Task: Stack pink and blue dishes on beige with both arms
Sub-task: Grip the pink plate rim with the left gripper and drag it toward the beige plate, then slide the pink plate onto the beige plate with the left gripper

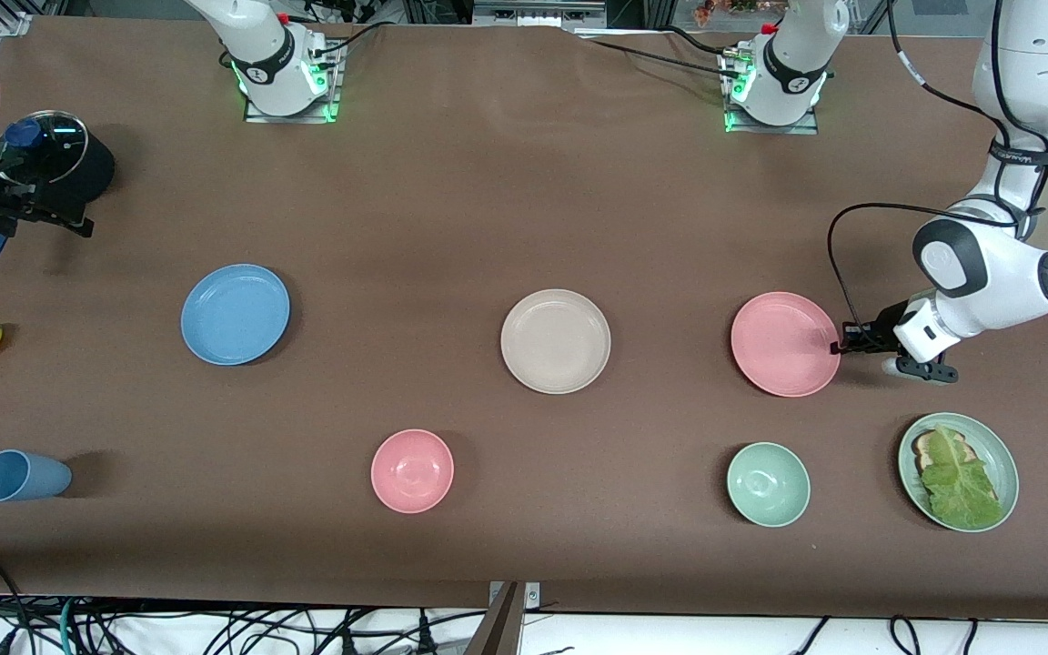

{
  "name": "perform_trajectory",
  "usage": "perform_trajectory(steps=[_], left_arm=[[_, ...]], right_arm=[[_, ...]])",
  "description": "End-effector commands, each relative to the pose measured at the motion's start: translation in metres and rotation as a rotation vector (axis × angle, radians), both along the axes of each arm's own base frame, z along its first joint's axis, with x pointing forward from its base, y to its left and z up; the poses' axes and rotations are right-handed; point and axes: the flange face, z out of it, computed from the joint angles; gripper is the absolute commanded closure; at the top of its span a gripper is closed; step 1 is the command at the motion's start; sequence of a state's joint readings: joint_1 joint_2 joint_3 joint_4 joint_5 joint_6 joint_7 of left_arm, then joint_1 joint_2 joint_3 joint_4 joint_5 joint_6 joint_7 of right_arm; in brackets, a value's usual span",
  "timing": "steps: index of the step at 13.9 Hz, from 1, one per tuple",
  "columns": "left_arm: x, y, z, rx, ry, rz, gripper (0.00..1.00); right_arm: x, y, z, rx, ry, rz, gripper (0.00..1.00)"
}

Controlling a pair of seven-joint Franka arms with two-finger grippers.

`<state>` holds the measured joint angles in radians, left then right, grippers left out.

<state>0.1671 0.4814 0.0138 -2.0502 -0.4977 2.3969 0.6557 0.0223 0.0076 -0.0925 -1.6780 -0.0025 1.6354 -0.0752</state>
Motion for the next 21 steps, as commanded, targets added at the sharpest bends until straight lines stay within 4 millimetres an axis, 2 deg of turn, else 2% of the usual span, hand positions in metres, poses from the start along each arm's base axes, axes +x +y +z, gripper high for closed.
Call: perform_trajectory(steps=[1,5,6,8,10,14,16,21], left_arm=[[0.010,-0.004,0.034,-0.047,-0.010,-0.031,1.00],[0.019,-0.002,0.081,-0.054,0.033,-0.035,1.00],[0.024,-0.008,0.096,-0.029,0.052,-0.025,1.00],[0.035,-0.045,0.127,-0.022,0.097,0.000,1.00],[0.046,-0.081,0.147,-0.023,0.119,0.017,1.00],[0.059,-0.184,0.152,0.003,0.154,0.053,1.00],[0.055,-0.237,0.141,0.023,0.189,0.070,1.00],[0.040,-0.337,0.108,0.085,0.169,0.171,1.00]], right_arm=[[0.001,0.000,0.004,0.005,0.003,0.002,0.00],[0.001,0.000,0.004,0.007,0.004,0.002,0.00],[0.001,-0.001,0.004,0.007,0.003,0.000,0.00],[0.001,-0.001,0.004,0.005,0.003,0.001,0.00],[0.001,0.000,0.004,0.005,0.003,0.002,0.00],[0.001,-0.001,0.004,0.007,0.003,0.000,0.00],[0.001,0.000,0.004,0.005,0.003,0.002,0.00],[0.001,-0.001,0.004,0.007,0.003,0.000,0.00]])
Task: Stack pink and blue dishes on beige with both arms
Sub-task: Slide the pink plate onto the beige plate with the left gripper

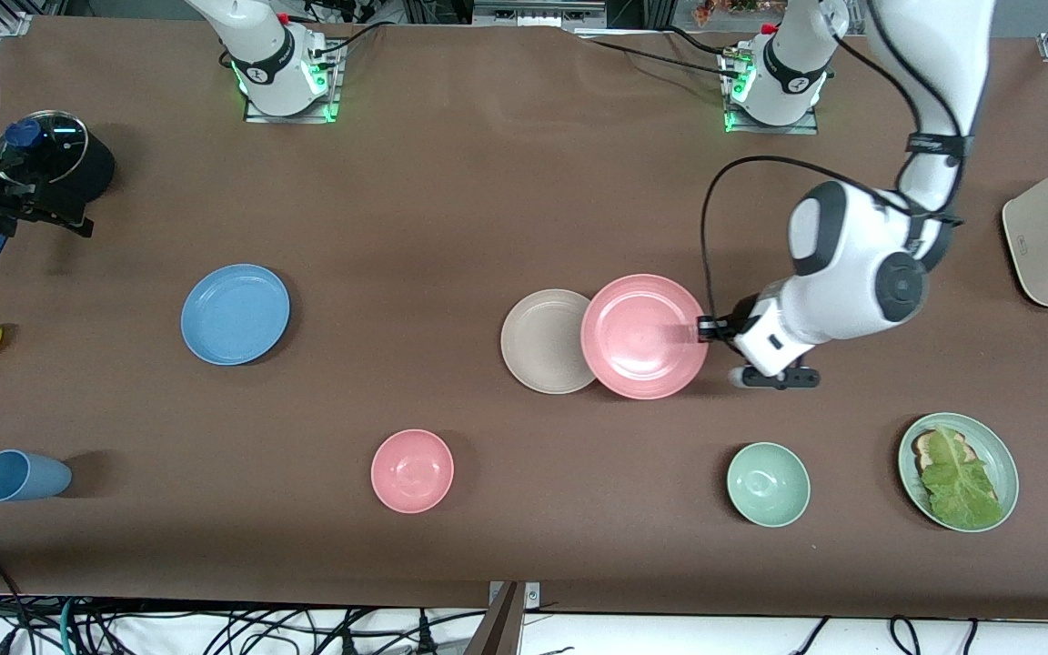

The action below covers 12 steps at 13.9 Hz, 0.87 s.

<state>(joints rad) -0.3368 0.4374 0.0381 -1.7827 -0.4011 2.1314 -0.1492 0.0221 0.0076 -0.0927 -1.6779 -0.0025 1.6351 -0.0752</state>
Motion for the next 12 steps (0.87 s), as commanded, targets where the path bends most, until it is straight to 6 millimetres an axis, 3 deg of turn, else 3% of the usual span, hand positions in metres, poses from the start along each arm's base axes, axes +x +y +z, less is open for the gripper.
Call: perform_trajectory(steps=[1,3,7,12], left_arm=[[-0.005,-0.050,-0.017,0.049,-0.010,0.060,1.00],[-0.017,-0.085,-0.032,0.064,-0.014,0.104,1.00],[-0.033,-0.119,-0.057,0.121,-0.046,0.111,1.00],[-0.035,-0.123,-0.064,0.125,-0.056,0.113,1.00]], right_arm=[[0.001,0.000,0.004,0.007,0.004,0.002,0.00],[0.001,-0.001,0.004,0.007,0.003,0.001,0.00],[0.001,-0.001,0.004,0.007,0.004,0.001,0.00],[0.001,-0.001,0.004,0.007,0.004,0.001,0.00]])
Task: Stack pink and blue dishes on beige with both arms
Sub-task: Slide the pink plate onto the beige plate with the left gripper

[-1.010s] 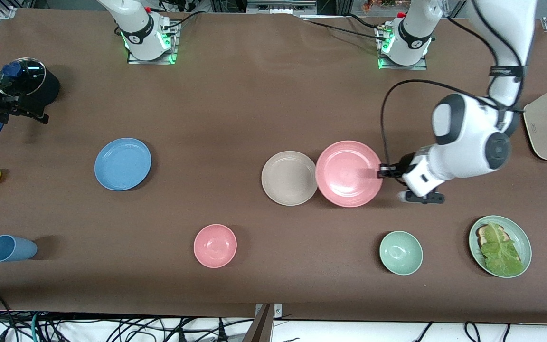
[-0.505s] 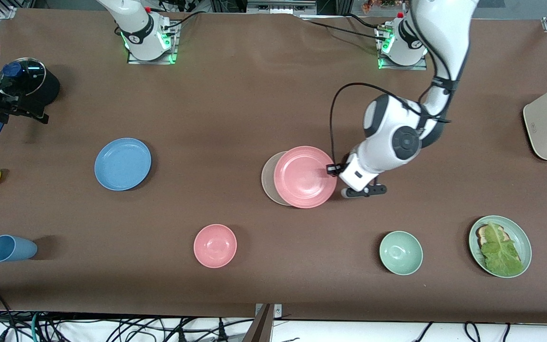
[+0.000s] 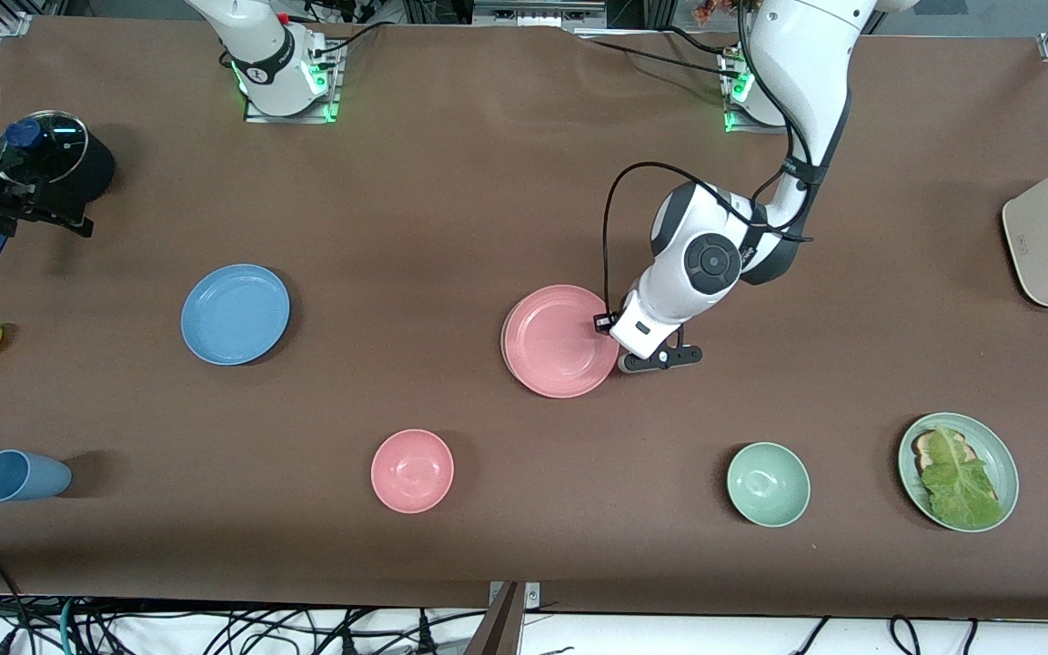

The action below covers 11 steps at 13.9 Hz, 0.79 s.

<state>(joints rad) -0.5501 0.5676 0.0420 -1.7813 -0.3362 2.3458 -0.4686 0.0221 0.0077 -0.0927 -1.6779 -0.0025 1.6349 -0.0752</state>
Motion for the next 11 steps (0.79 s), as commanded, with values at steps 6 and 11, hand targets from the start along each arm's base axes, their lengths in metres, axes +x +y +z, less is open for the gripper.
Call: perform_trajectory(steps=[6,11], left_arm=[[0.0016,-0.0055,-0.0028,0.029,-0.019,-0.004,0.92],[0.0011,-0.0064,-0.0028,0.030,-0.019,-0.008,0.67]], right_arm=[[0.0013,-0.0009,0.0037,0.007,0.004,0.001,0.00],[0.0007,-0.0009,0.0037,0.006,0.006,-0.028,0.00]])
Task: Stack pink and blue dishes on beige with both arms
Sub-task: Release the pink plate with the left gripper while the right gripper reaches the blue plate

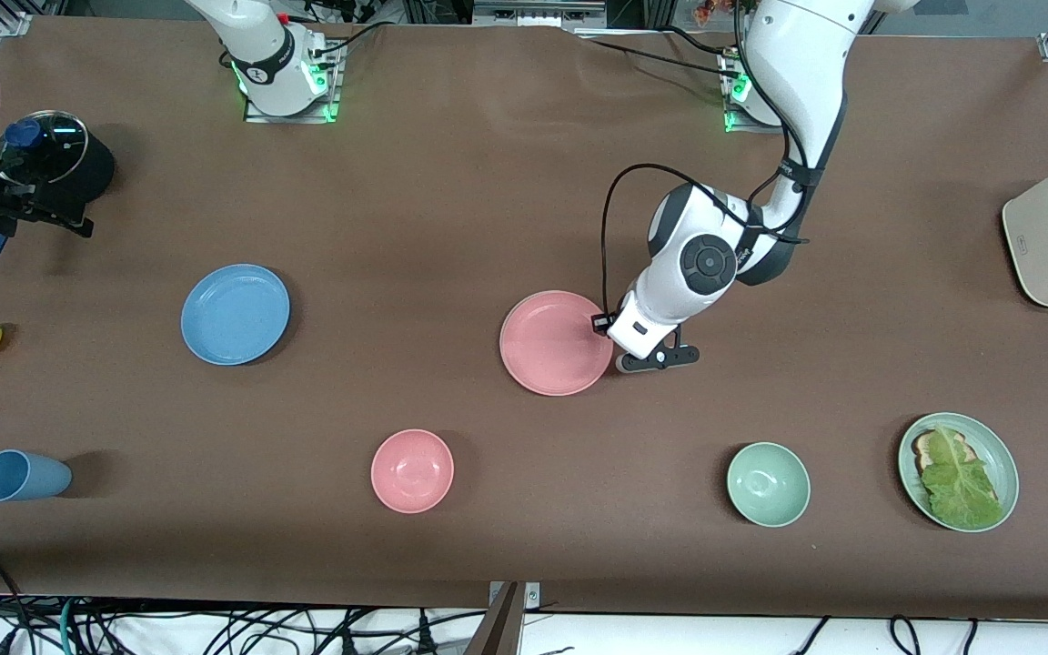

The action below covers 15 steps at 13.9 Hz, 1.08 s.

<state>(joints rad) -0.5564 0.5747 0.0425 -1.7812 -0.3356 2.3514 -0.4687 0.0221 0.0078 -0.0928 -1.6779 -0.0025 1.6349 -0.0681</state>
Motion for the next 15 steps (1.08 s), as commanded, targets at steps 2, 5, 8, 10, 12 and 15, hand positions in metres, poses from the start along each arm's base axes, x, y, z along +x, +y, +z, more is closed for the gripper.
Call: perform_trajectory(steps=[2,5,8,10,12,15], left_arm=[[0.004,-0.002,0.002,0.028,-0.020,-0.001,0.44],[0.009,0.006,0.015,0.022,-0.027,0.001,0.26],[0.020,0.026,0.031,0.035,-0.029,-0.006,0.12],[0.031,0.054,0.043,0.051,-0.041,-0.069,0.02],[0.040,0.082,0.057,0.055,-0.028,-0.098,0.01],[0.053,0.131,0.064,0.054,-0.027,-0.173,0.01]], right_arm=[[0.001,-0.002,0.003,0.006,0.007,-0.017,0.00],[0.001,-0.002,0.002,0.007,0.008,-0.013,0.00],[0.002,-0.002,-0.009,-0.002,0.043,-0.019,0.00],[0.008,-0.009,-0.027,0.001,0.076,-0.034,0.00],[0.018,-0.018,-0.056,0.004,0.120,-0.052,0.00],[0.029,-0.035,-0.094,0.006,0.139,-0.077,0.00]])
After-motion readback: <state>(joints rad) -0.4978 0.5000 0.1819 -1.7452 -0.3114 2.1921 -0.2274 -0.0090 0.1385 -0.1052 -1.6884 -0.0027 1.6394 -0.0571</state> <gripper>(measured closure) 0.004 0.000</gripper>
